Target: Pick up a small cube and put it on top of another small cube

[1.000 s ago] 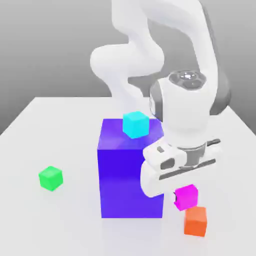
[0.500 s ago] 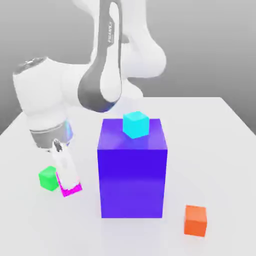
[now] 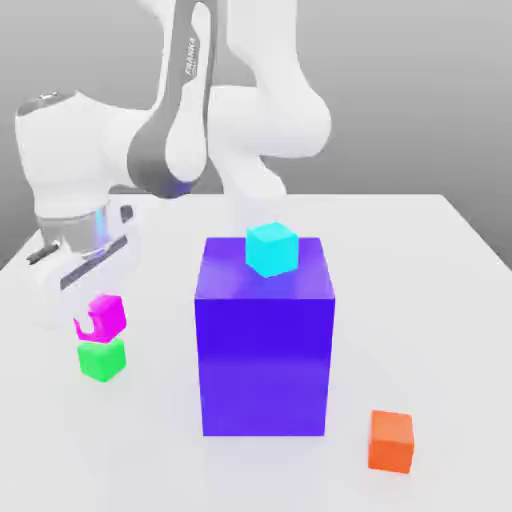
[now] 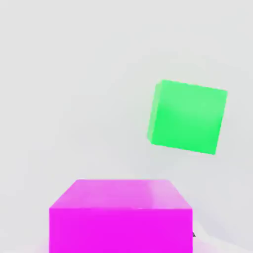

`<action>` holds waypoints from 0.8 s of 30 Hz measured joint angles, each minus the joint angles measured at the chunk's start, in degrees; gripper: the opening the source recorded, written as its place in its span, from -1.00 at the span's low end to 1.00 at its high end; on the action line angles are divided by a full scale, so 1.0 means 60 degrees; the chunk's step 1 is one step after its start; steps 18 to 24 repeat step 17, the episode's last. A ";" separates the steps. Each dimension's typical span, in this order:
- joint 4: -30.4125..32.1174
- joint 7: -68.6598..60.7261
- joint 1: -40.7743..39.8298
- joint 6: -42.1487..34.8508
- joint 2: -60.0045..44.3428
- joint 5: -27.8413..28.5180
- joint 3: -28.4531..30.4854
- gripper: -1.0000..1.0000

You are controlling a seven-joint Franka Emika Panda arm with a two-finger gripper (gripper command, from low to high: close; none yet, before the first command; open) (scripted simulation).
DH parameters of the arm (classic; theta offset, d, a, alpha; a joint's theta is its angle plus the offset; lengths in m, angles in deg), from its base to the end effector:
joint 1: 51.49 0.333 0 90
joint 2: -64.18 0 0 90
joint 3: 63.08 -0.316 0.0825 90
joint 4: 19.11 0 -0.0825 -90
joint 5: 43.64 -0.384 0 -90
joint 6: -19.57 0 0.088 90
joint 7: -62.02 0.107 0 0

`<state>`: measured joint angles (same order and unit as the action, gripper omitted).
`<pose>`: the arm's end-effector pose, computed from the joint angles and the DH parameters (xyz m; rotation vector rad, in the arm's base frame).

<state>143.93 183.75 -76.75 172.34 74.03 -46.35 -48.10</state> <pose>0.2779 -0.2300 0.2432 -0.4271 3.0705 0.0829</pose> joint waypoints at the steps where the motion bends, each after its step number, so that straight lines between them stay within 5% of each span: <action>1: 0.0092 0.0461 -0.0258 0.0020 0.0086 0.0168 -0.0077 -1.00; 7: 0.0583 0.3002 -0.1484 0.0319 0.0366 0.1315 -0.0419 -1.00; 13: 0.0540 0.2582 -0.1332 0.2161 -0.1529 0.0523 -0.0467 -1.00; 14: 0.0524 0.2359 -0.1367 0.2476 -0.1868 0.0204 -0.0595 1.00; 24: 0.0524 0.2359 -0.1331 0.2476 -0.1868 0.0204 -0.0595 1.00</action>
